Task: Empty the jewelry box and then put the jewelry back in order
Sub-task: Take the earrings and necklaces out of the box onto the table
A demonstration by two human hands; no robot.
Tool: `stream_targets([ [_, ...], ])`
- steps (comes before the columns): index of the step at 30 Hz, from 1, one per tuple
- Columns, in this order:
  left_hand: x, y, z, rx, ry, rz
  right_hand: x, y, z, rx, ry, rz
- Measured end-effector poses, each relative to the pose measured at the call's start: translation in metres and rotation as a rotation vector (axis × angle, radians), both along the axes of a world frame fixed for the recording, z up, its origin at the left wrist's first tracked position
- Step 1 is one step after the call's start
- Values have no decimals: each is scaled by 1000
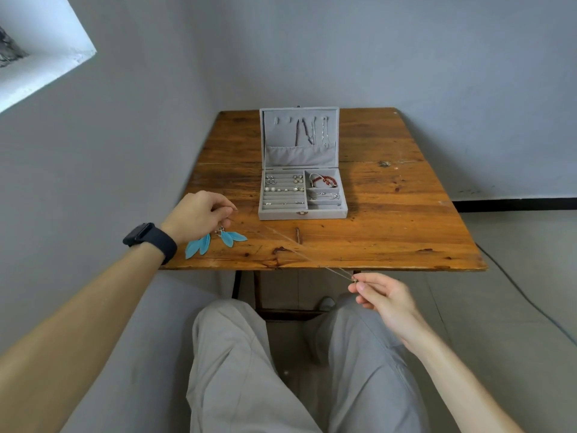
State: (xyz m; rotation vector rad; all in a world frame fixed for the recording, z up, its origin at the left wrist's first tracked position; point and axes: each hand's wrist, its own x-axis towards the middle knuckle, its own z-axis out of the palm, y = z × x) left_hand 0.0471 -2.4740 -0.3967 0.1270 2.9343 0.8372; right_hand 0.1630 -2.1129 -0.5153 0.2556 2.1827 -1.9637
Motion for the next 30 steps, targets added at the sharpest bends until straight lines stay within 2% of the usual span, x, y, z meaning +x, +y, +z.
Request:
stream_targets([
  [3,1,1,-1,-74,105,-30,-3,5,4,28,46,-36],
  [6,0,4,-3,63,138,23,-5,9,5,37,20,-14],
  [8,-2,6,-5,104,147,59,-4,9,3,39,-9,4],
  [14,-19,9,0,29,94,44,10,0,-8,80,-47,34],
  [20,-39,17,31,391,-16,159,21,-26,-12,74,-47,104],
  [25,-46,40,57,949,-115,319,18,-52,-5,-8,47,67],
  [27,-51,51,65,1037,-106,364,15,-59,-4,8,84,36],
  [30,-58,62,71,1066,-31,401,9,-61,-5,24,115,-16],
])
